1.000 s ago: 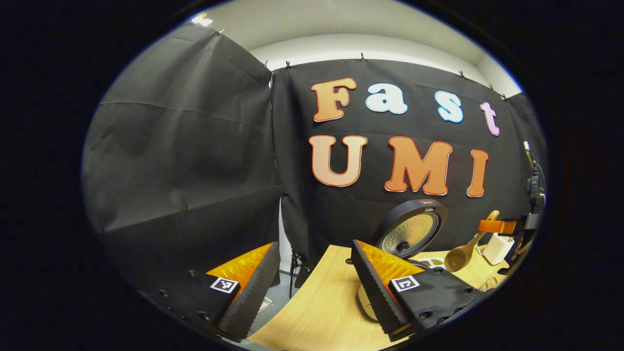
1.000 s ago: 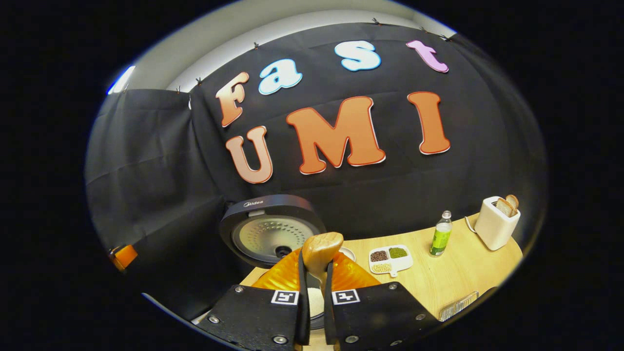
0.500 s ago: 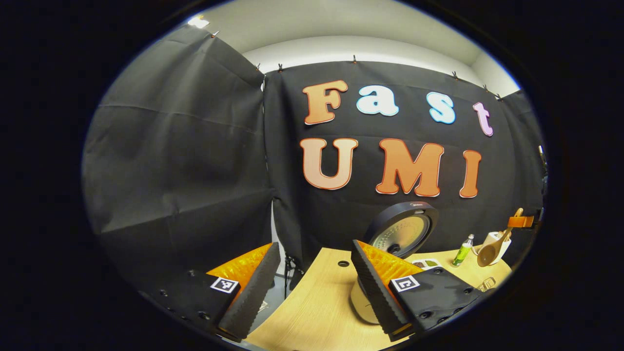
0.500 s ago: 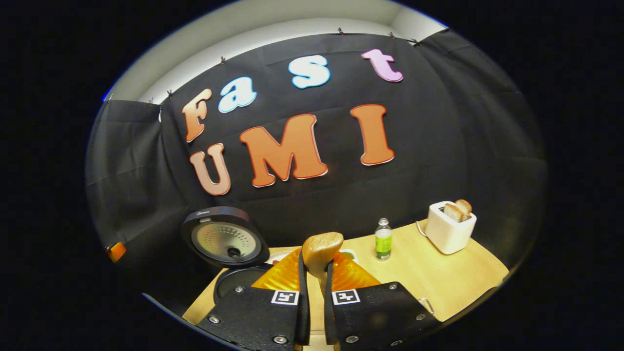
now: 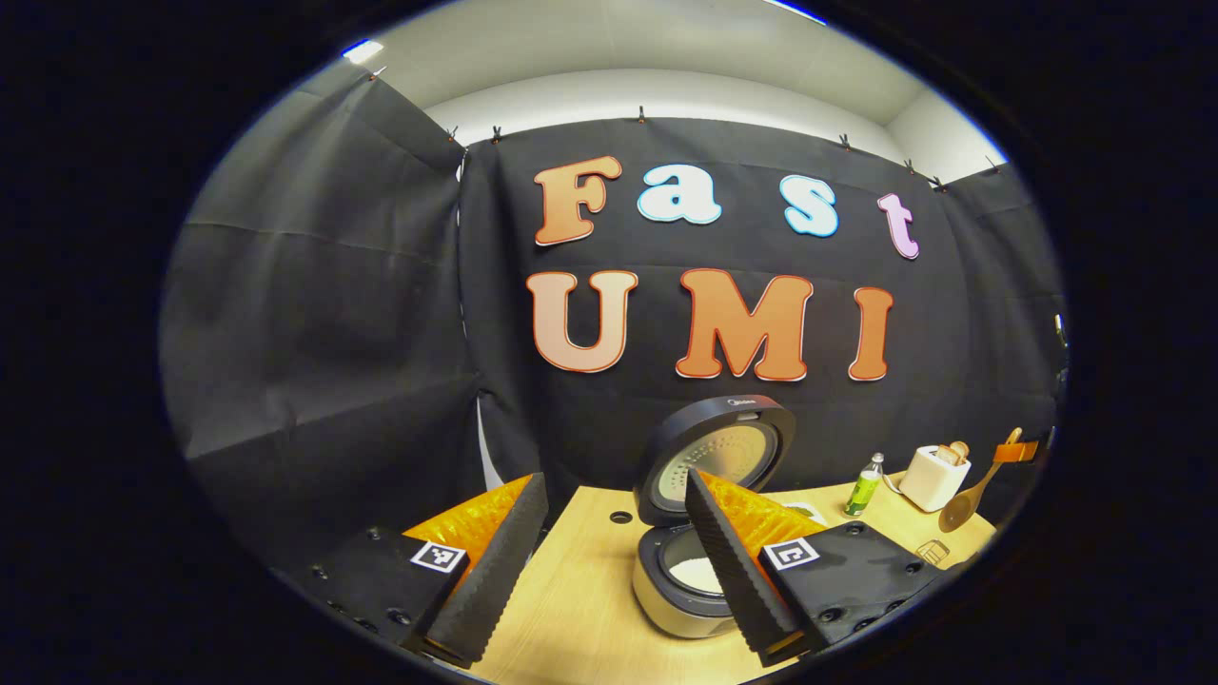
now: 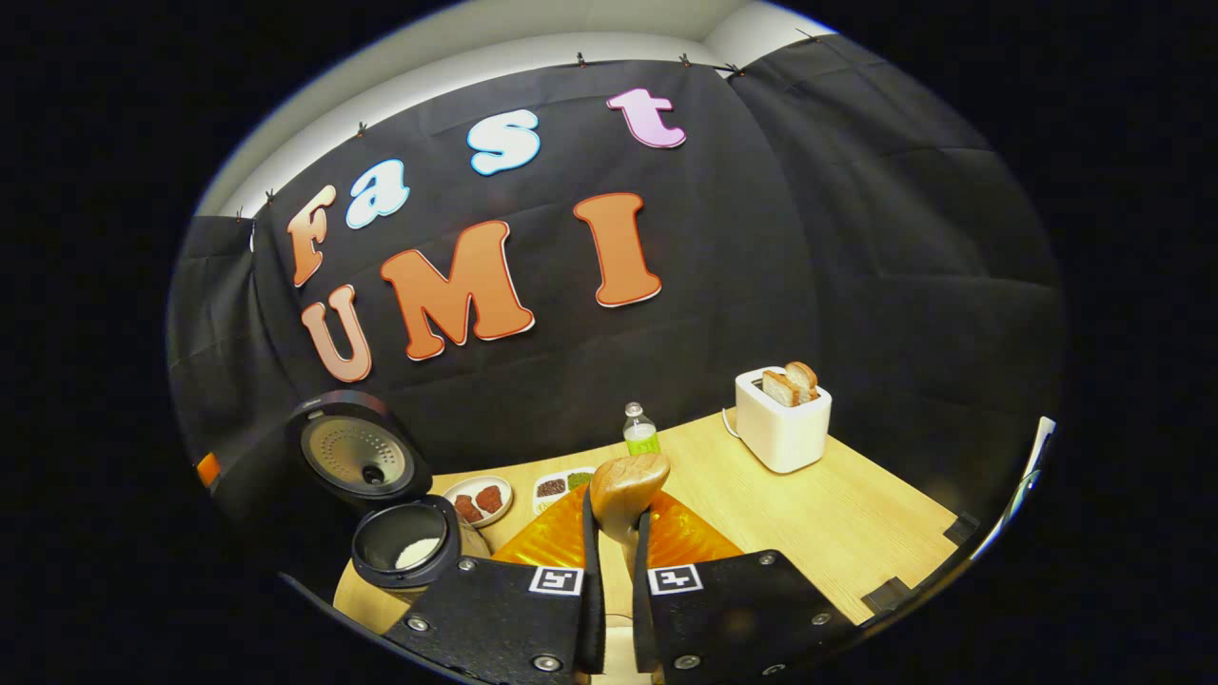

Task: Close the left gripper, press the button to open the rice cooker; take a wooden spoon from the chopstick holder with the right hand, scoop a spoonful of rice and pour it into the rice cooker, then put the wooden spoon back into the chopstick holder.

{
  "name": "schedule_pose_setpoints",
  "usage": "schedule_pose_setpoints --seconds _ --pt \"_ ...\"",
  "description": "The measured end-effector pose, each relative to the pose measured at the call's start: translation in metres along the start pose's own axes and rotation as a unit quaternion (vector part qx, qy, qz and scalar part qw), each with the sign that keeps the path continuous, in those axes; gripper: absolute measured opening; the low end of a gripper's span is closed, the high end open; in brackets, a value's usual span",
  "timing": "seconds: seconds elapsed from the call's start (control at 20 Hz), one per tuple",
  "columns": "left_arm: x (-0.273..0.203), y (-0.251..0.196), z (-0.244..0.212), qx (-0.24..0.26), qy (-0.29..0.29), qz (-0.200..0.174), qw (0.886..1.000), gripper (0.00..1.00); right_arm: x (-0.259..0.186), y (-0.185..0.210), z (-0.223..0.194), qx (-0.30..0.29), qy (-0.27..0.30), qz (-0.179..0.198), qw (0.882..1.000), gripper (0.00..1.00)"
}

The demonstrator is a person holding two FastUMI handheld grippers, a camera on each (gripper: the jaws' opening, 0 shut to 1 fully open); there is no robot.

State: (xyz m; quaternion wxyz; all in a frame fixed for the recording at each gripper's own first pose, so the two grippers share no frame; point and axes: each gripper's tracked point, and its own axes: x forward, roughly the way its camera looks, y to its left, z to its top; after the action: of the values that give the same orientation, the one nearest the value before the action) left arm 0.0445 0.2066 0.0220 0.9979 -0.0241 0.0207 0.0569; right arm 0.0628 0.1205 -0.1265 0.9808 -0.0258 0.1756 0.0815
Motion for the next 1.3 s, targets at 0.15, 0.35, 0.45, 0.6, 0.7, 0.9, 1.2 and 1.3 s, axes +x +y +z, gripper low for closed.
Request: schedule_pose_setpoints --seconds 0.15,0.35,0.45,0.6,0.7,0.9,1.2,1.3 --pt "-0.003 -0.013 -0.002 -0.002 0.006 -0.009 1.000 0.98 0.005 -0.021 -0.018 -0.005 0.018 -0.010 1.000 0.11" --pt "-0.008 -0.018 0.000 0.002 0.004 -0.003 1.000 1.00 0.019 -0.037 -0.046 0.002 0.047 -0.009 0.999 0.11" --pt "-0.011 -0.020 -0.001 0.003 0.009 0.001 1.000 1.00 0.028 -0.044 -0.067 0.005 0.069 -0.007 0.998 0.11" --pt "-0.014 -0.021 -0.001 0.010 0.011 0.012 1.000 1.00 0.043 -0.048 -0.099 0.017 0.103 0.003 0.995 0.11" --pt "-0.016 -0.022 -0.002 0.013 0.015 0.019 1.000 1.00 0.051 -0.048 -0.115 0.029 0.123 0.011 0.992 0.11" --pt "-0.016 -0.025 -0.002 0.019 0.015 0.030 0.999 1.00 0.060 -0.056 -0.130 0.041 0.145 0.017 0.988 0.13" --pt "-0.012 -0.037 -0.006 0.017 0.020 0.036 0.999 0.98 0.063 -0.090 -0.122 0.044 0.146 -0.012 0.988 0.24" --pt "-0.010 -0.043 -0.006 0.019 0.019 0.035 0.999 0.94 0.061 -0.104 -0.116 0.042 0.144 -0.026 0.988 0.31"
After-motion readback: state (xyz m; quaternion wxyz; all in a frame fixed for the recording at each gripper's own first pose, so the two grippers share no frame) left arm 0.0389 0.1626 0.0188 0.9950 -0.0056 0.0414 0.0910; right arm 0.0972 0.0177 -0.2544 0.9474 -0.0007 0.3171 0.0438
